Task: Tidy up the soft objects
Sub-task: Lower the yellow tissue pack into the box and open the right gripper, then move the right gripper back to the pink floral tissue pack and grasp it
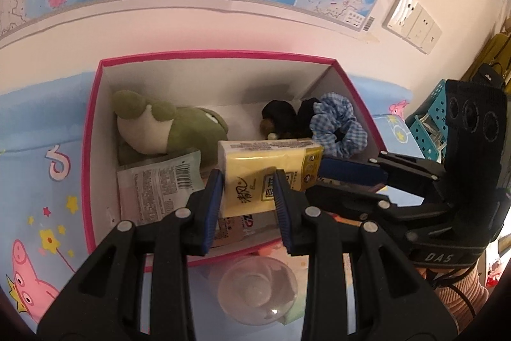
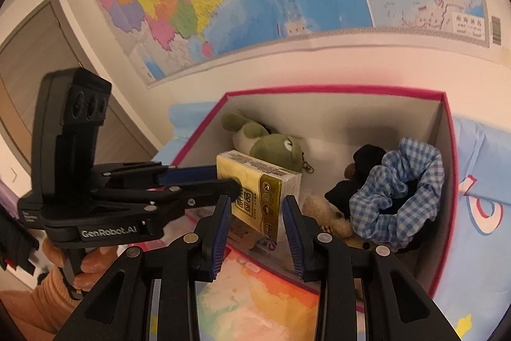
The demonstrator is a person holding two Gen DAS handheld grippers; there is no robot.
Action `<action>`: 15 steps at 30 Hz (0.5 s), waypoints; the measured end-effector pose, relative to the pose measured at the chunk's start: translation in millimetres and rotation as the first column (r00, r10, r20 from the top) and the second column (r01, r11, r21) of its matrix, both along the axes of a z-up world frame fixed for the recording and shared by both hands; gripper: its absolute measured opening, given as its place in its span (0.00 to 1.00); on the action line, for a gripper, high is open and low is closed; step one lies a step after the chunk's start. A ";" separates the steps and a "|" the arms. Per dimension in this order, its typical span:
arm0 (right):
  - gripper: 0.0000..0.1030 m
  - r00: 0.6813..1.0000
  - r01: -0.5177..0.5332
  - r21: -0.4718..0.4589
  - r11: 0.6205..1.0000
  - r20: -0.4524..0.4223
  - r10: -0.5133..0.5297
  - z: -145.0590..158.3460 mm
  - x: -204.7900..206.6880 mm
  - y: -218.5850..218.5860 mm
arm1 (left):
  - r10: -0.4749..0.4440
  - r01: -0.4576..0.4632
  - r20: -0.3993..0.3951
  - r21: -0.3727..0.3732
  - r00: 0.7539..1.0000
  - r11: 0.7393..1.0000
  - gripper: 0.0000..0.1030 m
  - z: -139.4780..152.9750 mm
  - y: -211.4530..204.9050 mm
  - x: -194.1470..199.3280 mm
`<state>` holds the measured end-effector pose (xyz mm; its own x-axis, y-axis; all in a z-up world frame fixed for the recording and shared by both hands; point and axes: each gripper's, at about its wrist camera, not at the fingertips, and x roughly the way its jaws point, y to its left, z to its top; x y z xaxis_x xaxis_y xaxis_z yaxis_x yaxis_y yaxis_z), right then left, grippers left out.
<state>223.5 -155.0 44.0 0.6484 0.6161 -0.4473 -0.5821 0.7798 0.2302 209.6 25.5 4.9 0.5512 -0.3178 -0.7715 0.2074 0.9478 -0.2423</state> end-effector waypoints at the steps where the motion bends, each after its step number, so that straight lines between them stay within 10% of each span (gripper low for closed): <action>1: 0.34 1.000 0.003 -0.008 1.000 -0.006 -0.003 -1.5 2.4 1.5 | 0.003 -0.003 -0.006 -0.002 1.000 1.000 0.33 -1.2 0.9 1.1; 15: 0.44 0.999 0.046 -0.021 0.999 0.029 -0.045 -4.4 -21.5 -12.0 | 0.035 -0.035 0.085 -0.004 0.996 0.999 0.33 17.0 15.5 -31.2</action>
